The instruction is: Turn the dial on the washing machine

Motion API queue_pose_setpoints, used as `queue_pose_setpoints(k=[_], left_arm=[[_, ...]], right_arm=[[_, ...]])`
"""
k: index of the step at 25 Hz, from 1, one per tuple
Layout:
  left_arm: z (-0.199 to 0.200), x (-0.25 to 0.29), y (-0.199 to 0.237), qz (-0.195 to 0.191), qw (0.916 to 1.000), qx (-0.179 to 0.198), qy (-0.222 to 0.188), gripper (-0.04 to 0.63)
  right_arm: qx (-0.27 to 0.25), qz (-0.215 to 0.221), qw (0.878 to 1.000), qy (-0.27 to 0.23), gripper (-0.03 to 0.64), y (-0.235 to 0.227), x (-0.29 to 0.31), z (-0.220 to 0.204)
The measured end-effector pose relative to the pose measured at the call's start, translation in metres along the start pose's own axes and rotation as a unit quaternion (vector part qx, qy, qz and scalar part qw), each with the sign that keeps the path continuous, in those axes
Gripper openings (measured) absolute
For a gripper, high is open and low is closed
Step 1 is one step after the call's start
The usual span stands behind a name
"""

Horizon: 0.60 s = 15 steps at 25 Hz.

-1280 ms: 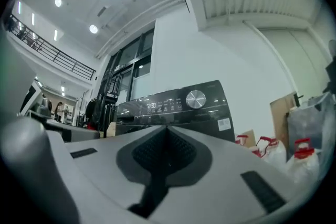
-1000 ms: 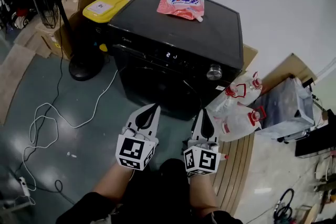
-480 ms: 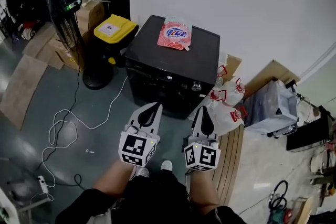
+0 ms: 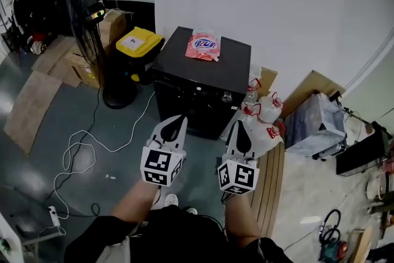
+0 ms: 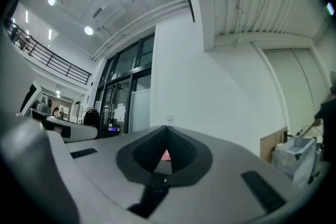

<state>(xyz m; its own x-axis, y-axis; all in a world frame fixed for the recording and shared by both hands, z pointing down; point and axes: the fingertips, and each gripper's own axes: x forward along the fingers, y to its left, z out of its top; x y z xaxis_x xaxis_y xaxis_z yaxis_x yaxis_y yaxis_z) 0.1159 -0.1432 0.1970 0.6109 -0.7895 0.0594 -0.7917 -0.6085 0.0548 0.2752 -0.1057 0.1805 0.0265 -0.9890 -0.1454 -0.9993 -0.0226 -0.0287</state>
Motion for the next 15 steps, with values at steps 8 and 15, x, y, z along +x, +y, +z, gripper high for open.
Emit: queue_pose_setpoints(k=[8, 15], left_arm=[[0.007, -0.018, -0.029, -0.015, 0.9998, 0.01, -0.006, 0.006], [0.015, -0.028, -0.04, -0.019, 0.9996, 0.018, -0.011, 0.006]], right_arm=[[0.0, 0.008, 1.0, -0.002, 0.0, 0.004, -0.03, 0.009], [0.002, 0.004, 1.0, -0.005, 0.0, 0.001, -0.043, 0.014]])
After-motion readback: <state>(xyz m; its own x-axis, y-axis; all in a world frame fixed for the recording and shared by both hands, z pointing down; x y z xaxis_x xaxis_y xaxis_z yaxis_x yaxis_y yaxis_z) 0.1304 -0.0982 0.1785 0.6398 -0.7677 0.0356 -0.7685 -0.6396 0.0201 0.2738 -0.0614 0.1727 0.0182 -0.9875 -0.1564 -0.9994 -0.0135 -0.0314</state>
